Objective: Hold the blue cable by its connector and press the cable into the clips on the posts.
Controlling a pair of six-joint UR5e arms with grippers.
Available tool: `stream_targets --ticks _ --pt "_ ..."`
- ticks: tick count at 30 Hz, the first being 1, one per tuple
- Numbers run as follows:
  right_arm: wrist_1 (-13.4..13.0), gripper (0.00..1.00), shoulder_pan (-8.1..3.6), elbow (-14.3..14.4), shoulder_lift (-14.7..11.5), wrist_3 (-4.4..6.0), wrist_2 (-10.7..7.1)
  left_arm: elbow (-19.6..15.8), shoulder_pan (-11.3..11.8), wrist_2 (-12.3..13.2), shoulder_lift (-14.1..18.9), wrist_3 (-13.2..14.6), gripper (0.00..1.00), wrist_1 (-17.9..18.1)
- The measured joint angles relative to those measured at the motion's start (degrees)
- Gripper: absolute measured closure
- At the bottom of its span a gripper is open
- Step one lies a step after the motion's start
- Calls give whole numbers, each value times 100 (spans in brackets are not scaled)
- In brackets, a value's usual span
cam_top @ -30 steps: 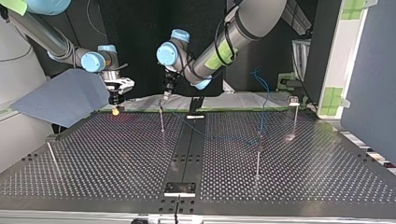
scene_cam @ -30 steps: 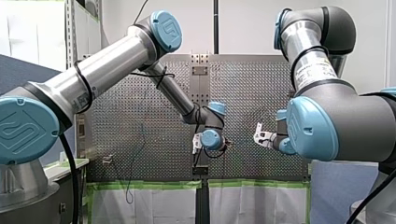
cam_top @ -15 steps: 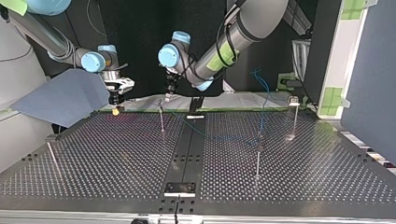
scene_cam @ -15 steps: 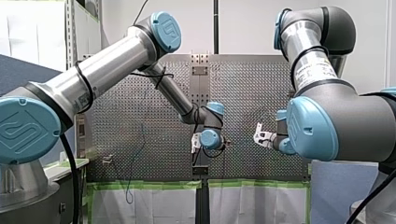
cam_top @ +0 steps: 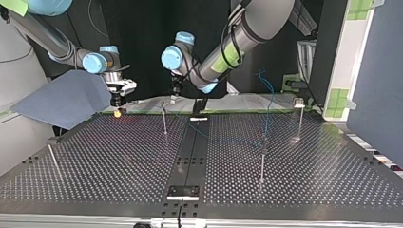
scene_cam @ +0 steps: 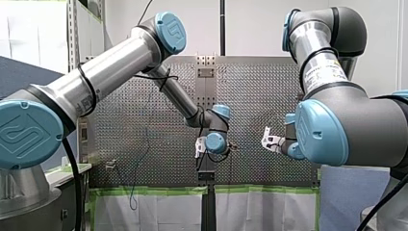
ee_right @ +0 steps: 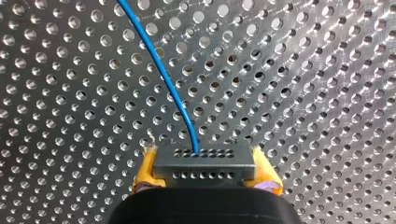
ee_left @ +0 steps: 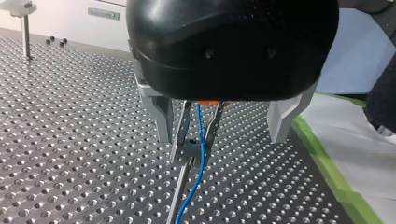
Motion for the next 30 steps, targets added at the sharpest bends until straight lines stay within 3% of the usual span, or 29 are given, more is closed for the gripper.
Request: stream_targets --ticks 3,8,14,30 --pt "-4 100 -15 -1 1 6 1 -69 -57 -73 111 -15 0 -114" --pt "-3 100 -33 0 5 11 -1 -307 -124 -84 369 -43 0 20" --pt "-2 100 -35 2 5 12 -2 -655 -200 -148 720 -121 0 352" --pt "24 100 -37 2 3 12 -10 -1610 -152 -340 1673 -697 0 1306"
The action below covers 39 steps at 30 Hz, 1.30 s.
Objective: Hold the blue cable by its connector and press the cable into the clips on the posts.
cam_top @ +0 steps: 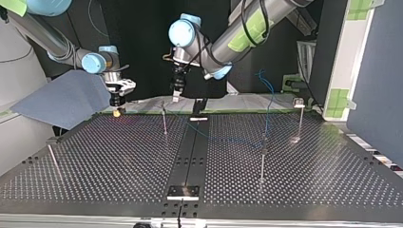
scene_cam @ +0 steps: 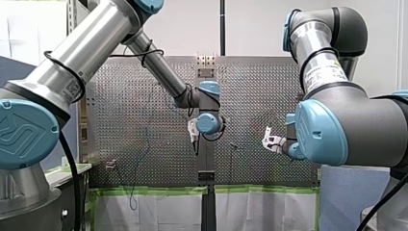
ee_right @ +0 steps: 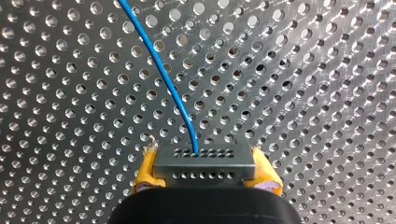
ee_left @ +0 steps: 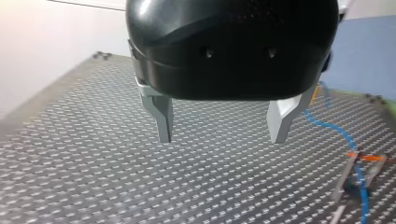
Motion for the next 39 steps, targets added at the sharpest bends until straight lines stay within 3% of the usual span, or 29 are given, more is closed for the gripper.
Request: stream_targets --ticks 16,25,34,39 --pt "72 100 0 0 -2 -22 0 -904 -99 -442 903 -162 0 862" --pt "126 100 -1 -1 -5 -106 38 -1382 -145 -480 1383 -342 0 774" --pt "402 100 -21 -4 -66 -252 353 -1874 -157 -433 1874 -387 0 671" --pt "513 100 -36 -3 -163 -279 397 -2144 -156 -432 2144 -385 0 620"
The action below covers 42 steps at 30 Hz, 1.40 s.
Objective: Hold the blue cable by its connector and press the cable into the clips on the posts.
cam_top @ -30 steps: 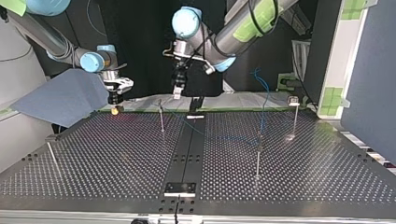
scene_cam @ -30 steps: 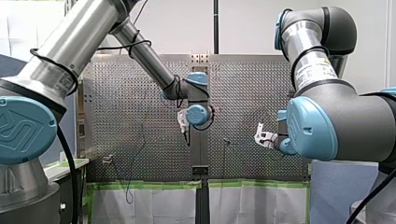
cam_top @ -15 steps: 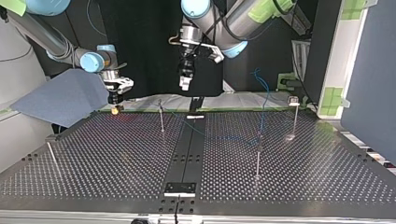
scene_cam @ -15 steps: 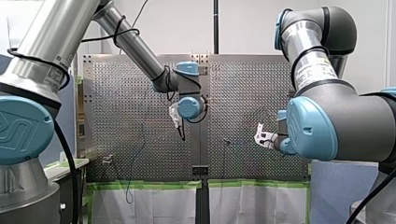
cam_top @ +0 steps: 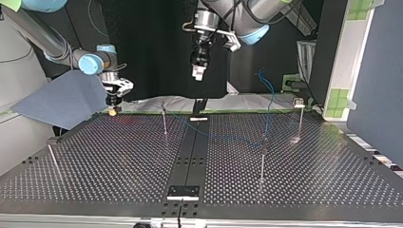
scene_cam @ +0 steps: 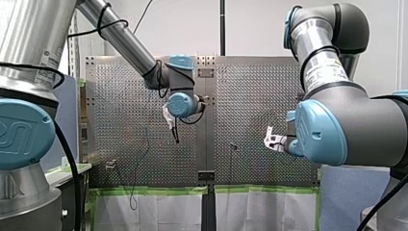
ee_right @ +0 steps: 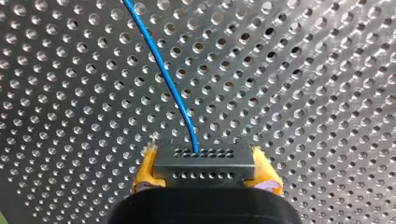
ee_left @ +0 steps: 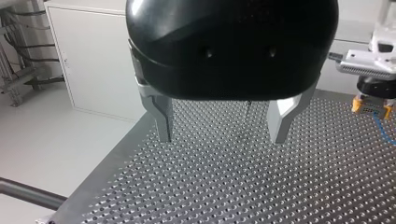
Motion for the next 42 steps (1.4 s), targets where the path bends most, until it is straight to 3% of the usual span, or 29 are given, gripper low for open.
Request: stream_targets --ticks 13,18,34,42 --pt "621 100 -45 60 -655 -275 -2 -676 1 -11 676 26 0 -101" --pt "796 100 -73 68 -916 -328 0 -985 1 -17 974 69 0 -122" --pt "659 100 -115 123 -1745 -350 -3 -1832 18 -5 1082 168 0 -198" --pt "632 100 -114 146 -1783 -361 -10 -1886 51 -3 1076 248 0 -144"
